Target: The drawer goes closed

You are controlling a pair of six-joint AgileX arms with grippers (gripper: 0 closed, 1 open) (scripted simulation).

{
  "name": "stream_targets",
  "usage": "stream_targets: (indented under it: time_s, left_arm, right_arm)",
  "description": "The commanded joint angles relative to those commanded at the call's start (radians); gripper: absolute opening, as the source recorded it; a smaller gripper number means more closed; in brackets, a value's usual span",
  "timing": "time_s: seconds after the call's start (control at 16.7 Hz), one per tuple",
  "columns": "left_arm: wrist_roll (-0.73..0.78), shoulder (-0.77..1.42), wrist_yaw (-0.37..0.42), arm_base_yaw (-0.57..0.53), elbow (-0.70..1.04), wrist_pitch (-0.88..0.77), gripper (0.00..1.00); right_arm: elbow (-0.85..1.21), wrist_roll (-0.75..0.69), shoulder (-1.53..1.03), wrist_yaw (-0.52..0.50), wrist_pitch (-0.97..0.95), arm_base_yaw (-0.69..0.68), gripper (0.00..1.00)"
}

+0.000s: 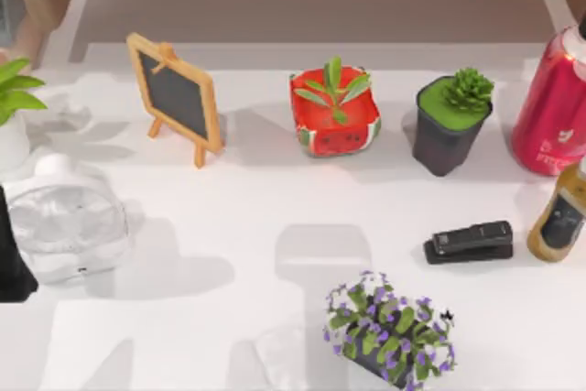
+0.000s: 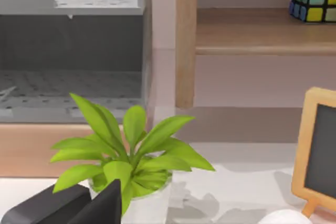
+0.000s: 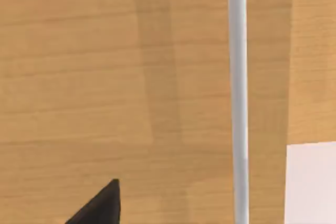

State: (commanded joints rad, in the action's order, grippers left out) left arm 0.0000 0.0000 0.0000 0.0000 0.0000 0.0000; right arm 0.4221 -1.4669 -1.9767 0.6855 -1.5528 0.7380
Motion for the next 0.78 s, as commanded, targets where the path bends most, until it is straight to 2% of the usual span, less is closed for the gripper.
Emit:
stream_targets:
  time_s: [0.18,0.54,0.78]
  left_arm:
    - [0.000,0.000,0.000,0.000,0.000,0.000,1.00]
    - [0.000,0.000,0.000,0.000,0.000,0.000,1.00]
    - [0.000,0.000,0.000,0.000,0.000,0.000,1.00]
  right_arm:
    - [0.011,-0.079,-0.055,0.027,-0.057,0.009,1.00]
    - [0.013,-0.084,-0.057,0.024,-0.057,0.003,1.00]
    - [0.075,-0.086,-0.078,-0.019,-0.017,-0.038,1.00]
